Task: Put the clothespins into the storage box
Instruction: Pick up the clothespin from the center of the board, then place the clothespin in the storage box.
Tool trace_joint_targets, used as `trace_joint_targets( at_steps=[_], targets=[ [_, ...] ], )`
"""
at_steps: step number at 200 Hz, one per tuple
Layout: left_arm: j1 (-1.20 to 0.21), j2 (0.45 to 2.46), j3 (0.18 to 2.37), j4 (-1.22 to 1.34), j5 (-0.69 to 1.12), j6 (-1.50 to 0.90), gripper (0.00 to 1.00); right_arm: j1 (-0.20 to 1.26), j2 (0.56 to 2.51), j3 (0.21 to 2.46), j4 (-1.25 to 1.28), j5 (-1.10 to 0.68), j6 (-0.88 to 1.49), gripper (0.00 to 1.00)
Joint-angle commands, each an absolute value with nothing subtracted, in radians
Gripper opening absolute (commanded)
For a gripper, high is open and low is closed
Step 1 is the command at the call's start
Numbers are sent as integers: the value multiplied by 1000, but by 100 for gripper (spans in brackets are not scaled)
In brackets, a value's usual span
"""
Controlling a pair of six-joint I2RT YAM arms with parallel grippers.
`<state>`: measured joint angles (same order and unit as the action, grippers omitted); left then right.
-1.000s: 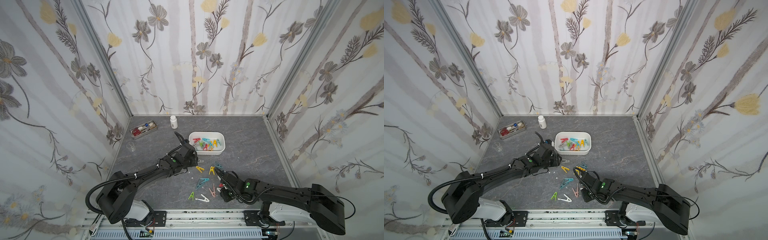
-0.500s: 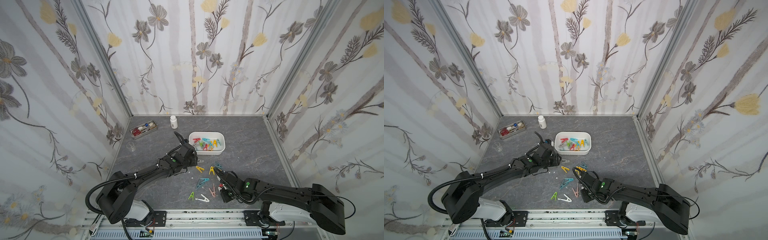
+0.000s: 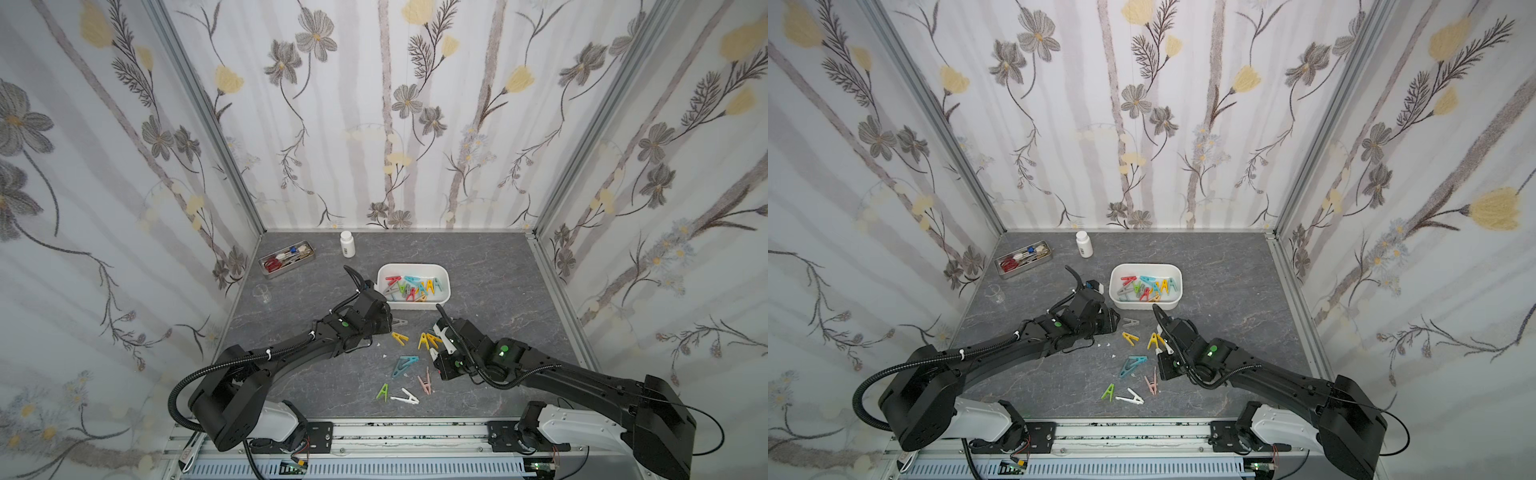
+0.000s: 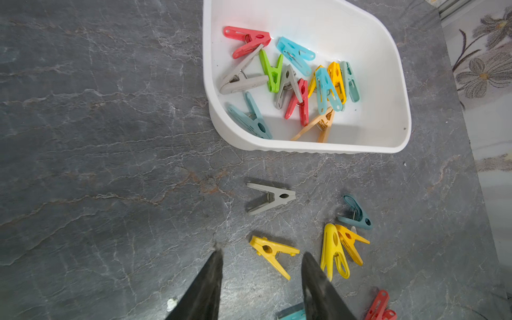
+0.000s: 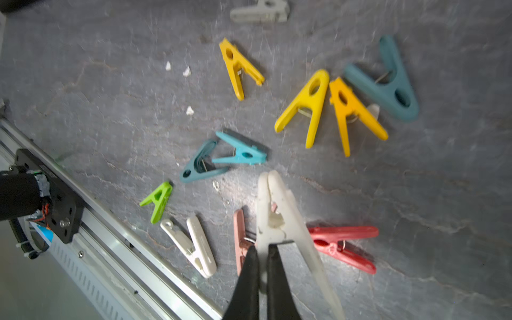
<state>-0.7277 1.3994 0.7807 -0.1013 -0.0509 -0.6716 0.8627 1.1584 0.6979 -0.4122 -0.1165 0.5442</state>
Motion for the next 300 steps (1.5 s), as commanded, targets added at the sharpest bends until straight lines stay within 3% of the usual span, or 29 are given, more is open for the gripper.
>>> trace_joint_targets(
  at_steps=[1, 100, 140, 211, 300],
  targets=[
    [-719, 1402, 783, -51, -79, -707, 46, 827, 1185, 782, -376, -141, 462, 1],
    [-708, 1389, 783, -103, -56, -713, 46, 602, 1304, 953, -230, -231, 387, 2],
    [-709, 1314, 736, -160, -94, -756, 46, 521, 1445, 1041, -194, -320, 354, 2],
    [-710, 1183, 679, -194, -132, -793, 46, 496, 1699, 1260, -230, -293, 295, 2],
    [-707, 1103, 644, -262, -116, -791, 47, 478, 1872, 1355, -243, -252, 254, 5]
  ],
)
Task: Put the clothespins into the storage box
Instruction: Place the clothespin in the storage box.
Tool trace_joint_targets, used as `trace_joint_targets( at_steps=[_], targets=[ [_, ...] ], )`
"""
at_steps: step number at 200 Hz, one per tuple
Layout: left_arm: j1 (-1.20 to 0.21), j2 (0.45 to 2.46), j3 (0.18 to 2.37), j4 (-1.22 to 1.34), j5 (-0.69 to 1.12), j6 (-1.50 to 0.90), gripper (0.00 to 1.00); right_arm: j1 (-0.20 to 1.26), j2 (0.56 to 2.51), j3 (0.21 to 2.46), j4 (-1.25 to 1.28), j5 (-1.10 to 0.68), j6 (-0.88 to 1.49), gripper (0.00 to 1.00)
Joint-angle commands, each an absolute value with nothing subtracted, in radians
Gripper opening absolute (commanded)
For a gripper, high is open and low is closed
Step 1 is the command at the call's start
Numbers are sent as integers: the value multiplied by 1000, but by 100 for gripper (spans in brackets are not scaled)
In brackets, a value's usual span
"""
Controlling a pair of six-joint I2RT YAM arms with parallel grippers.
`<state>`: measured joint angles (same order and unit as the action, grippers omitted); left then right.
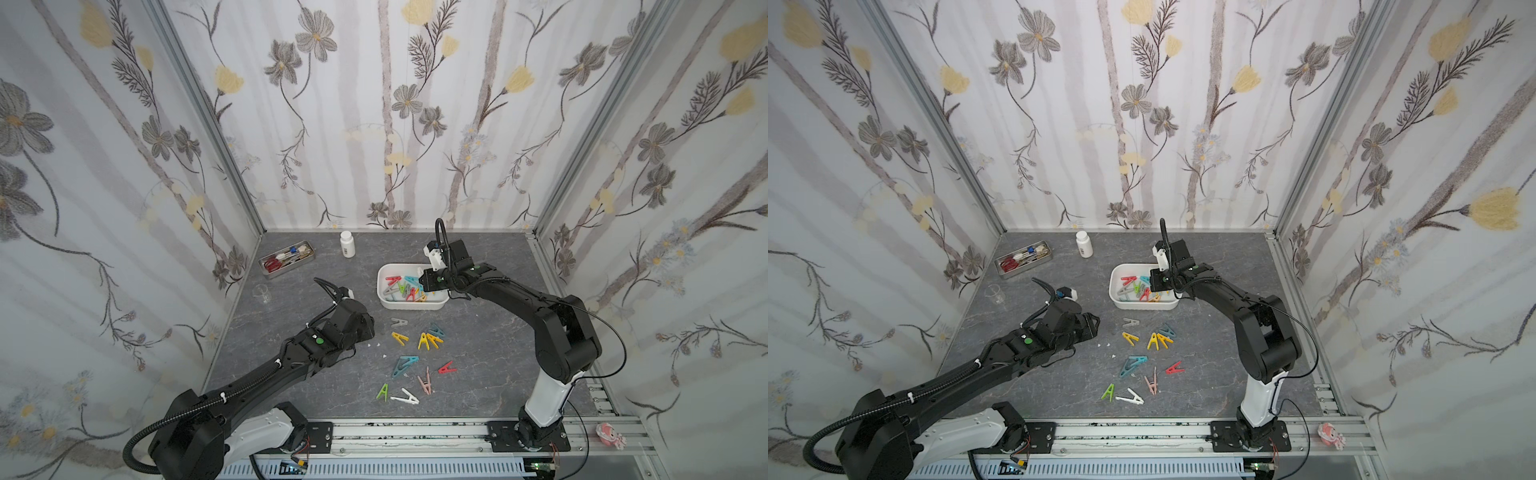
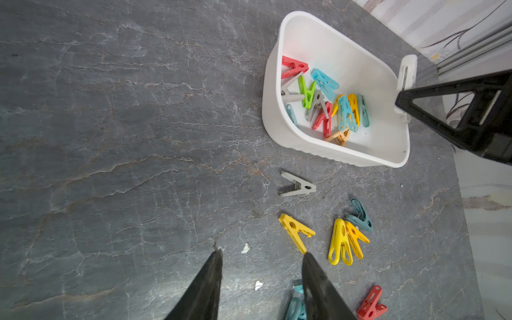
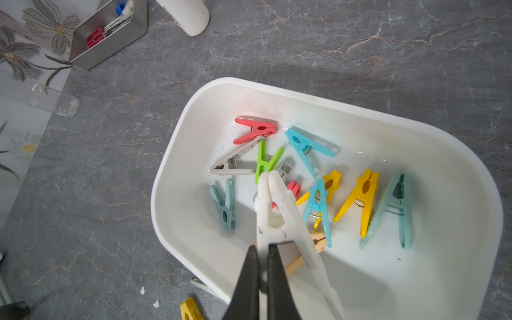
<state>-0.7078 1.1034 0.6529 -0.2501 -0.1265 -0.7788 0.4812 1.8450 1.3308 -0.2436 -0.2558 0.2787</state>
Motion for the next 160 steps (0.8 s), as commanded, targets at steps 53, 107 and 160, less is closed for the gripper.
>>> trace_joint_targets(
  at_steps=[53, 107, 160],
  targets=[
    [-707, 1136, 662, -270, -91, -782, 49, 474, 1867, 1371, -254, -247, 242, 24],
    [-709, 1167, 685, -281, -46, -753, 49, 475, 1826, 1367, -265, -262, 235, 25],
    [-707, 1214, 714, -347, 17, -684, 47, 504, 1710, 1276, -235, -263, 261, 26]
  ],
)
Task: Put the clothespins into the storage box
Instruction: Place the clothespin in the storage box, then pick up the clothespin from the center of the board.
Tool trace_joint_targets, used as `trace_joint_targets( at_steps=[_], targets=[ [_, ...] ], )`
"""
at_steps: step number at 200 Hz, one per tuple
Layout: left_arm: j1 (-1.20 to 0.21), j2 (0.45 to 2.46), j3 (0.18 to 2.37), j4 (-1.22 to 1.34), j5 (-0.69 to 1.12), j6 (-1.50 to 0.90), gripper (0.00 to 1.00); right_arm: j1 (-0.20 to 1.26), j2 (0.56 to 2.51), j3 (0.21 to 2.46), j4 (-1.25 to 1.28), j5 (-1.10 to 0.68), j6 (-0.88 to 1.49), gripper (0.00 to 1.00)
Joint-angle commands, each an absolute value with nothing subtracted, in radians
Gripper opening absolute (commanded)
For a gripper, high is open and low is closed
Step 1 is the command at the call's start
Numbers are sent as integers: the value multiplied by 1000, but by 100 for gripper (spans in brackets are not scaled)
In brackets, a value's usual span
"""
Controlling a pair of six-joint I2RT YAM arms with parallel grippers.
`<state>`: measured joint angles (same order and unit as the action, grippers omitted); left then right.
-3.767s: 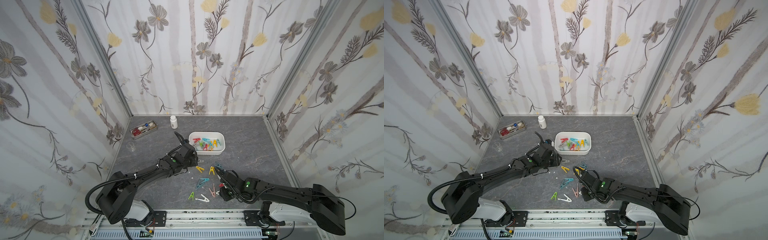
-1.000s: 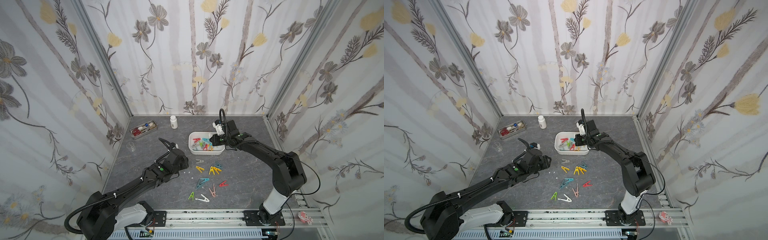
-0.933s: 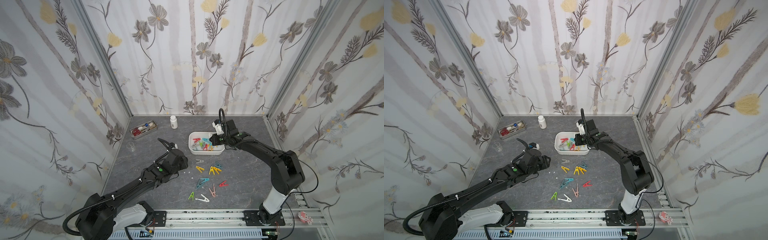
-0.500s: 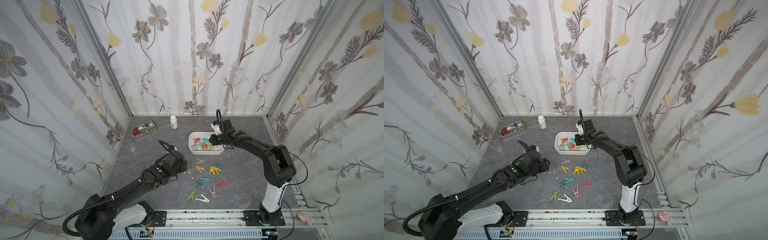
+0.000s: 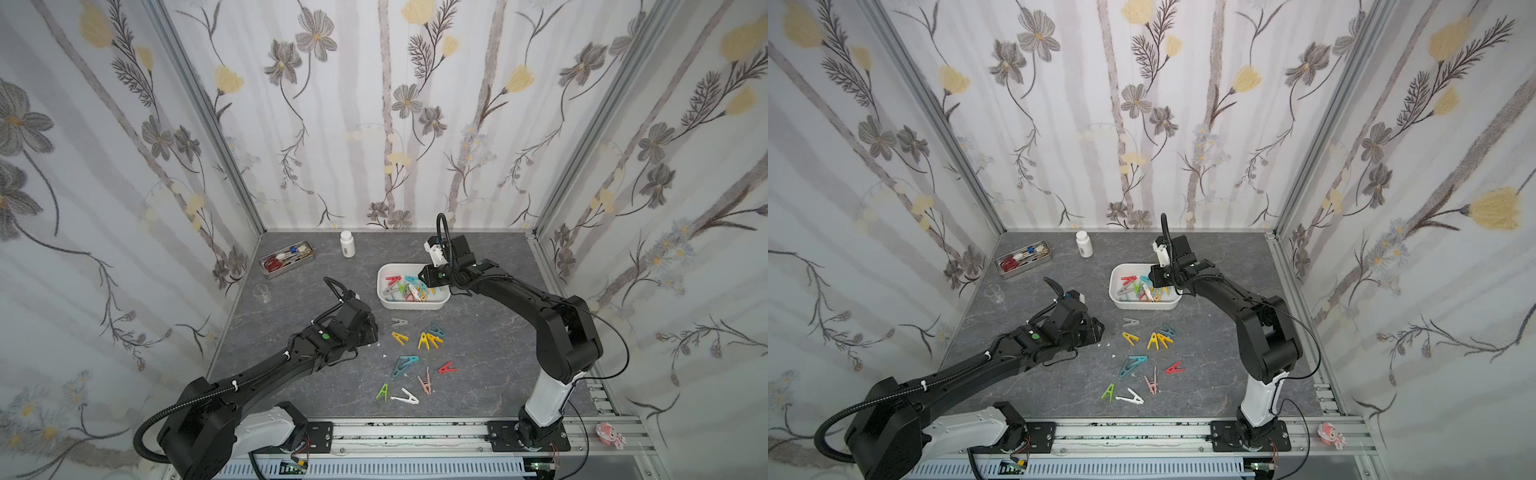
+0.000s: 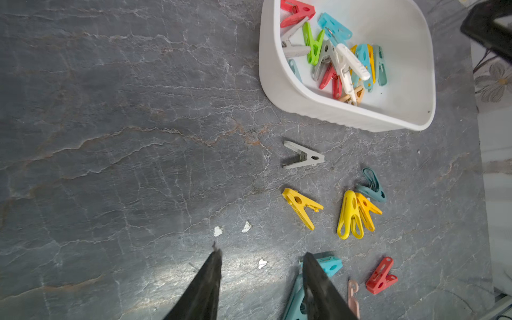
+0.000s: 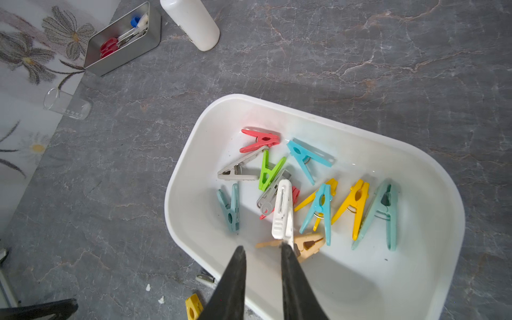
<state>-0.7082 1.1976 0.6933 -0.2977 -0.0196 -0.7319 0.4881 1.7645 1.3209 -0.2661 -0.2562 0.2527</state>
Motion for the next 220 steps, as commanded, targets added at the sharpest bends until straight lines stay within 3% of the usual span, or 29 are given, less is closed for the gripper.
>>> trace_joint_targets(
  at_steps=[1, 73, 159, 220],
  targets=[
    [-707, 1214, 714, -349, 19, -683, 47, 505, 1706, 1272, -234, -263, 263, 26],
    [-808, 1237, 720, -457, 61, -729, 46, 616, 1473, 1002, -118, -195, 322, 27],
    [-1146, 1198, 633, -466, 53, -1053, 43, 637, 1426, 901, -34, -211, 360, 27],
    [-1208, 1227, 605, -468, 44, -1141, 34, 638, 1448, 894, -16, -236, 359, 27]
  ],
)
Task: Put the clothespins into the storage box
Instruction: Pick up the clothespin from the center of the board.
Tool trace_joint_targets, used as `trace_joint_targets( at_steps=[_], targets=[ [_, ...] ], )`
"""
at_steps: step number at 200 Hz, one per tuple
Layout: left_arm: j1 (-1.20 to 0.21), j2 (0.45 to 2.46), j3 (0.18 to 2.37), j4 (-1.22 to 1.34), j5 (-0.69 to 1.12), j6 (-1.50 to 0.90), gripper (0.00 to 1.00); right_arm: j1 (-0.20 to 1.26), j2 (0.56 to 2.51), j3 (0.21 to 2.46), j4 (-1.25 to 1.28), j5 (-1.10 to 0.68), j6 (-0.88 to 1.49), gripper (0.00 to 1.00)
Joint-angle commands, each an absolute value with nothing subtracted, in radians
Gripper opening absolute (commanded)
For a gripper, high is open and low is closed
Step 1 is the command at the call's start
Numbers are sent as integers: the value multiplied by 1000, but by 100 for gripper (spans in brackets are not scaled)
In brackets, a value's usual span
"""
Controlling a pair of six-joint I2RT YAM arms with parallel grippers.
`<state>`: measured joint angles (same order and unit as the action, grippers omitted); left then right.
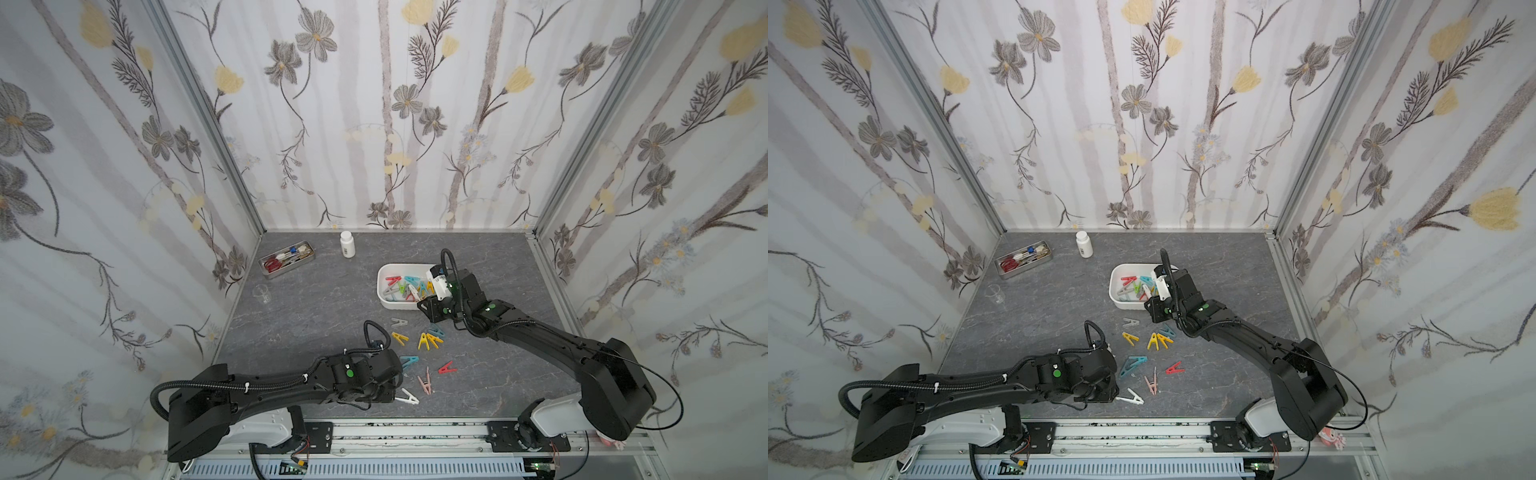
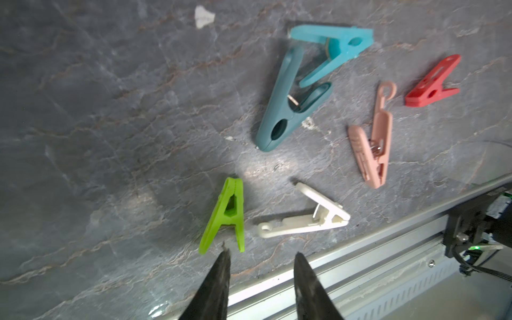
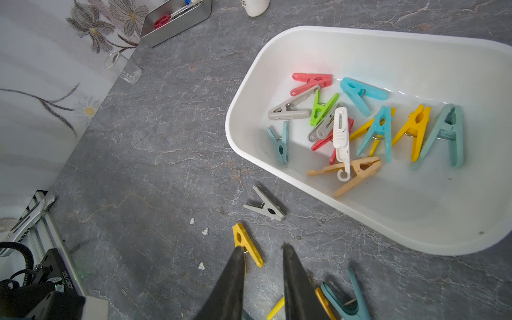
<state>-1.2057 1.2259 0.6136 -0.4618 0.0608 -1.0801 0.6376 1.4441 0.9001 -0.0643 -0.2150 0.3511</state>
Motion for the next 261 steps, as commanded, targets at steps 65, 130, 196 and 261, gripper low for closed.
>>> trace_joint_targets(
  at_steps=[65, 130, 196, 261],
  targets=[
    [-1209, 1288, 589, -405, 54, -1149, 31, 638, 1447, 880, -6, -240, 364, 25],
    [-1209, 1358, 611, -418, 29, -1148, 24, 639, 1440, 863, -10, -241, 360, 24],
    [-1208, 1370, 615, -437, 4, -1146, 14, 637, 1433, 856, -11, -239, 357, 24],
    [-1199, 1342, 611, -431, -9, -1147, 4, 637, 1428, 856, -11, -240, 358, 24]
  ],
)
